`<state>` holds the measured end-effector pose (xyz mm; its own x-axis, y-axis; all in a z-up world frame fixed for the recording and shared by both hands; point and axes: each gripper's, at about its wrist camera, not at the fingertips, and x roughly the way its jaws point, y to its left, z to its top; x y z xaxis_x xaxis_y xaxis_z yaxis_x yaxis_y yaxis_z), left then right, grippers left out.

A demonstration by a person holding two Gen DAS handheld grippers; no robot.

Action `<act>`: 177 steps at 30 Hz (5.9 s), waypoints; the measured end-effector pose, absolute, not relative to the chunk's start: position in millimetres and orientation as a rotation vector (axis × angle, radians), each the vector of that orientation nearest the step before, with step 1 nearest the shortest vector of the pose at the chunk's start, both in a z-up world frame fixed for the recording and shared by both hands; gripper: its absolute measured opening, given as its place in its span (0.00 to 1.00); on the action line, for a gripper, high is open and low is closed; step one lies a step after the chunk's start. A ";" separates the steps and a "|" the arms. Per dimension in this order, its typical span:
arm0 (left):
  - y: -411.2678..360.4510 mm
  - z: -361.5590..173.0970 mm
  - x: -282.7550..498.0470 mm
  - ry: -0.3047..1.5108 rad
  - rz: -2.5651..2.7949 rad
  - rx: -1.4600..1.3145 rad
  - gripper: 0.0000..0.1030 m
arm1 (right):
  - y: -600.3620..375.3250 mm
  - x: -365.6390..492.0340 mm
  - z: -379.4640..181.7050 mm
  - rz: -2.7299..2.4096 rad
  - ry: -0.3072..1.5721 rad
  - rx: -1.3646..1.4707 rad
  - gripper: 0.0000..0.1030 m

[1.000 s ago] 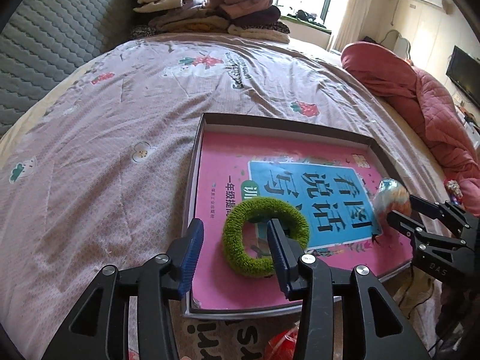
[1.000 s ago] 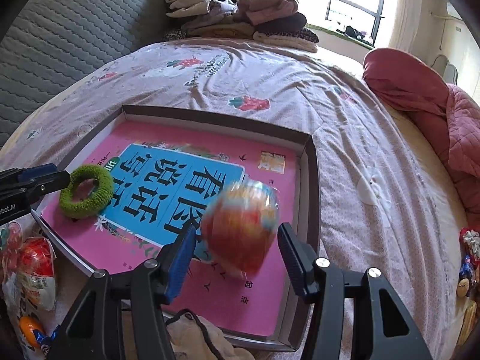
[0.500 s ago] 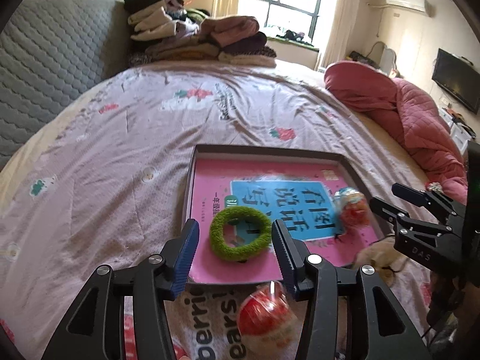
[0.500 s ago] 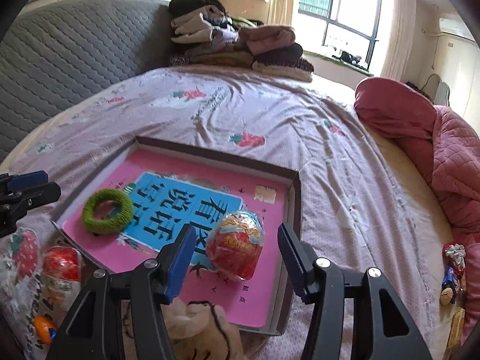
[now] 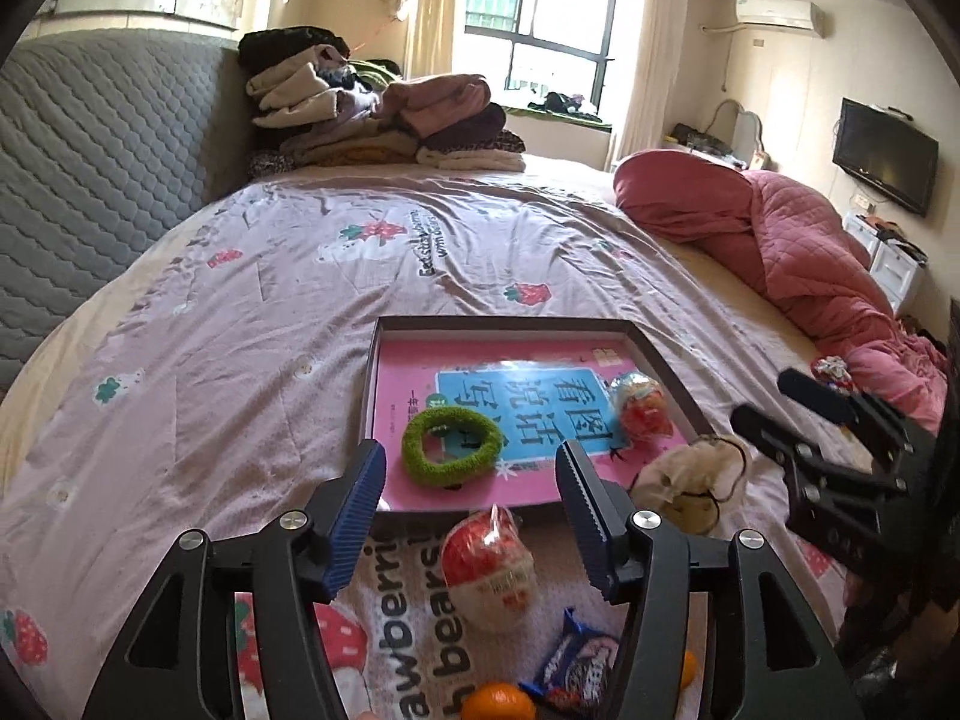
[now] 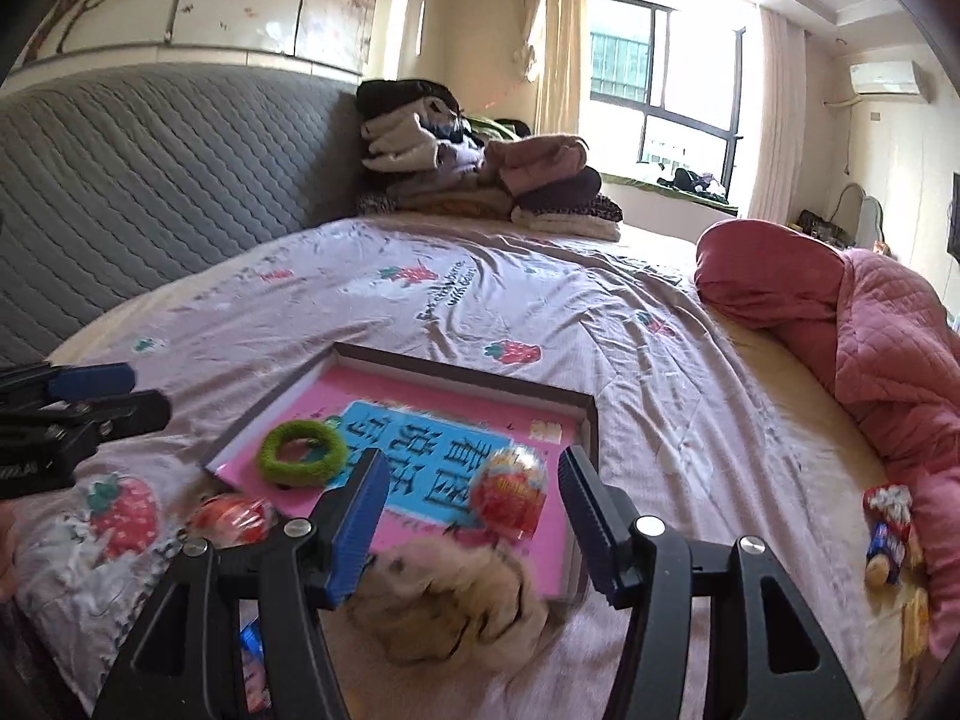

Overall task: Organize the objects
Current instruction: 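Withdraw the left gripper from the tray toward the oranges, then grasp the large orange with the left gripper, then carry the orange with the left gripper while the right gripper grasps the other orange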

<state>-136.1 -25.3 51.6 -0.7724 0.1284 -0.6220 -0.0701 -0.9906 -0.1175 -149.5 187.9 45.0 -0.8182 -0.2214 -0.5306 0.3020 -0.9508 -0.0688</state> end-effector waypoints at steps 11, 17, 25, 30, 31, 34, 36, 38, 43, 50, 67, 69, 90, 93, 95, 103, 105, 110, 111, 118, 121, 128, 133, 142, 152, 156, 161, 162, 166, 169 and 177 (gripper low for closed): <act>-33.1 42.9 -84.5 -0.104 2.885 -0.948 0.60 | 189.1 -93.8 42.7 -2.772 0.244 0.660 0.58; -36.2 40.0 -77.3 -0.130 2.888 -0.959 0.67 | 192.6 -80.4 36.7 -2.757 0.191 0.662 0.58; -31.1 26.3 -68.4 -0.089 2.898 -0.997 0.71 | 191.7 -63.3 31.0 -2.748 0.179 0.645 0.58; -24.9 19.3 -61.2 -0.055 2.893 -1.008 0.71 | 193.0 -60.6 27.9 -2.747 0.162 0.663 0.59; -24.4 18.2 -59.5 -0.050 2.894 -1.007 0.71 | 192.8 -59.4 27.5 -2.743 0.160 0.661 0.59; -23.8 14.1 -56.2 -0.050 2.884 -1.020 0.71 | 191.3 -54.6 27.4 -2.739 0.165 0.655 0.59; -23.7 11.8 -55.2 -0.047 2.876 -1.032 0.71 | 191.1 -52.9 26.5 -2.735 0.165 0.657 0.59; -23.7 9.1 -55.0 -0.043 2.865 -1.049 0.71 | 190.5 -51.5 25.3 -2.734 0.165 0.662 0.59; -23.3 1.4 -52.0 -0.041 2.847 -1.088 0.71 | 189.6 -47.7 22.2 -2.722 0.168 0.674 0.59; -21.4 -9.1 -48.6 -0.018 2.818 -1.142 0.71 | 184.2 -41.8 13.9 -2.698 0.184 0.719 0.59; -8.1 -37.4 -43.0 0.087 2.748 -1.267 0.71 | 165.1 -31.6 -23.0 -2.607 0.256 0.912 0.59; -8.8 -37.9 -44.0 0.085 2.745 -1.271 0.71 | 162.9 -30.8 -26.0 -2.595 0.263 0.928 0.59; -13.1 -59.0 -58.0 0.069 2.722 -1.325 0.71 | 154.6 -42.0 -50.3 -2.587 0.273 1.035 0.59; -13.3 -61.4 -61.5 0.057 2.718 -1.331 0.71 | 152.2 -44.7 -54.2 -2.581 0.265 1.057 0.59; -12.0 -62.9 -62.2 0.064 2.722 -1.323 0.71 | 150.1 -45.5 -57.5 -2.577 0.275 1.065 0.59; -7.0 -67.5 -66.4 0.064 2.732 -1.316 0.65 | 147.7 -50.0 -65.0 -2.572 0.263 1.084 0.58; -9.1 -69.6 -69.1 0.024 2.716 -1.323 0.60 | 148.3 -51.9 -67.5 -2.568 0.254 1.099 0.54; -5.5 -71.4 -70.5 0.019 2.704 -1.301 0.45 | 149.9 -53.8 -68.2 -2.574 0.248 1.083 0.45; -4.7 -71.3 -70.3 0.020 2.700 -1.299 0.40 | 149.7 -53.7 -68.3 -2.570 0.247 1.080 0.42; -9.4 -69.4 -70.8 -0.024 2.689 -1.299 0.39 | 153.3 -54.8 -67.0 -2.551 0.195 1.080 0.38; -13.2 -69.1 -71.2 -0.047 2.691 -1.298 0.39 | 156.0 -54.0 -64.9 -2.557 0.185 1.074 0.38; -13.9 -66.0 -68.3 -0.037 2.714 -1.282 0.39 | 158.6 -50.3 -54.6 -2.578 0.175 1.014 0.38; -12.5 -56.7 -62.9 -0.005 2.765 -1.216 0.39 | 158.9 -45.7 -43.3 -2.600 0.163 0.931 0.38; -7.1 -41.5 -53.3 0.035 2.804 -1.086 0.39 | 158.4 -44.5 -35.6 -2.627 0.164 0.872 0.38; -6.0 -24.5 -51.5 0.031 2.833 -1.006 0.39 | 159.0 -42.2 -19.8 -2.661 0.164 0.774 0.38; -6.1 -13.2 -55.3 0.009 2.847 -0.966 0.39 | 160.3 -46.4 -12.4 -2.677 0.151 0.744 0.38; -4.5 -0.5 -62.8 0.003 2.867 -0.915 0.39 | 158.0 -52.6 -3.8 -2.690 0.155 0.709 0.38; -4.1 1.3 -65.4 0.002 2.863 -0.914 0.39 | 157.4 -53.0 -2.6 -2.690 0.157 0.704 0.38; -3.4 6.0 -71.9 -0.001 2.866 -0.905 0.39 | 155.7 -57.9 4.8 -2.693 0.156 0.684 0.38; -4.7 11.9 -77.2 -0.033 2.856 -0.898 0.39 | 157.2 -62.1 13.8 -2.709 0.156 0.648 0.38; -2.5 29.2 -96.6 -0.007 2.882 -0.842 0.39 | 161.6 -76.4 26.7 -2.723 0.151 0.613 0.38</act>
<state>-96.6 -2.5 29.2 -0.8337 0.1343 -0.5356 -0.1316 -0.9903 -0.0434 -76.4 161.6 26.7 -0.8474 -0.3073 -0.4330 0.3532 -0.9351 -0.0277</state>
